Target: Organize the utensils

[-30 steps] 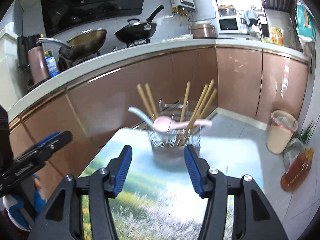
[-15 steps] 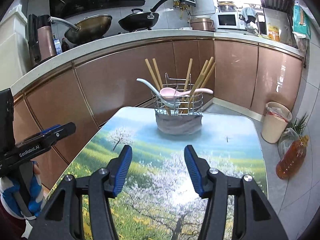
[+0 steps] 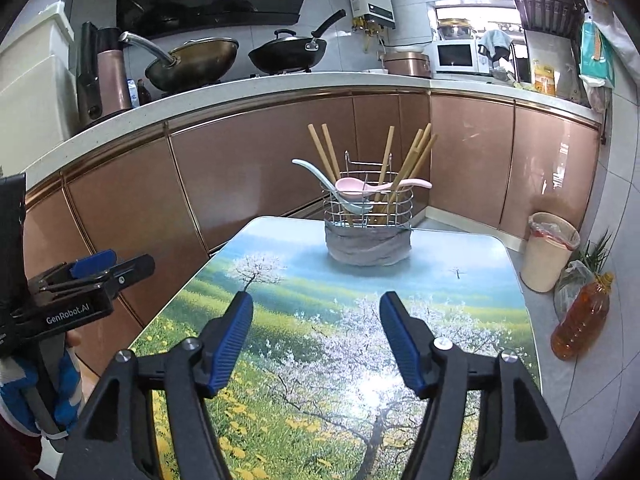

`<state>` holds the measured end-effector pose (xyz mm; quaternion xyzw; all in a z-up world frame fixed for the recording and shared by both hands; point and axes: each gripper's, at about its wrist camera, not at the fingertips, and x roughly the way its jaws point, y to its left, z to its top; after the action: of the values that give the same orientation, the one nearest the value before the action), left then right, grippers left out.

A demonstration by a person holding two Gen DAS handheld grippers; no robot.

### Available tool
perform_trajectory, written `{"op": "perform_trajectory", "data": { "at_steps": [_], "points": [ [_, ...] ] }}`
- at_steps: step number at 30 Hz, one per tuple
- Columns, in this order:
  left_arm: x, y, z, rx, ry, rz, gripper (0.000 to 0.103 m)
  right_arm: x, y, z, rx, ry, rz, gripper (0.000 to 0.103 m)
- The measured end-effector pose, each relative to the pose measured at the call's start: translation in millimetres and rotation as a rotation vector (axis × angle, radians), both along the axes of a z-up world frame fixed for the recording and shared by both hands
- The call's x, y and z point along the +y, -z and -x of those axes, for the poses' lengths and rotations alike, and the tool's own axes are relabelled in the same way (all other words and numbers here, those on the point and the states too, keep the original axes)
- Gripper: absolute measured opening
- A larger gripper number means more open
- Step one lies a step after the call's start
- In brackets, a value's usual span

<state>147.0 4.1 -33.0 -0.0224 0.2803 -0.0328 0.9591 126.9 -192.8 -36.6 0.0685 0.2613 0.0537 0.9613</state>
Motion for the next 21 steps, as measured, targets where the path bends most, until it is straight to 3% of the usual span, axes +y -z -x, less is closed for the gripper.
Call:
{"op": "perform_trajectory", "data": {
  "at_steps": [11, 15, 21],
  "points": [
    [-20, -2, 21, -0.058, -0.02, -0.116, 0.097, -6, 9, 20, -0.029, 0.066, 0.033, 0.073],
    [-26, -5, 30, -0.094, -0.015, -0.135, 0.103, -10, 11, 26, -0.037, 0.097, 0.034, 0.076],
    [-28, -9, 42, -0.115, 0.006, -0.139, 0.103, -11, 9, 36, -0.054, 0.127, 0.042, 0.078]
  ]
}}
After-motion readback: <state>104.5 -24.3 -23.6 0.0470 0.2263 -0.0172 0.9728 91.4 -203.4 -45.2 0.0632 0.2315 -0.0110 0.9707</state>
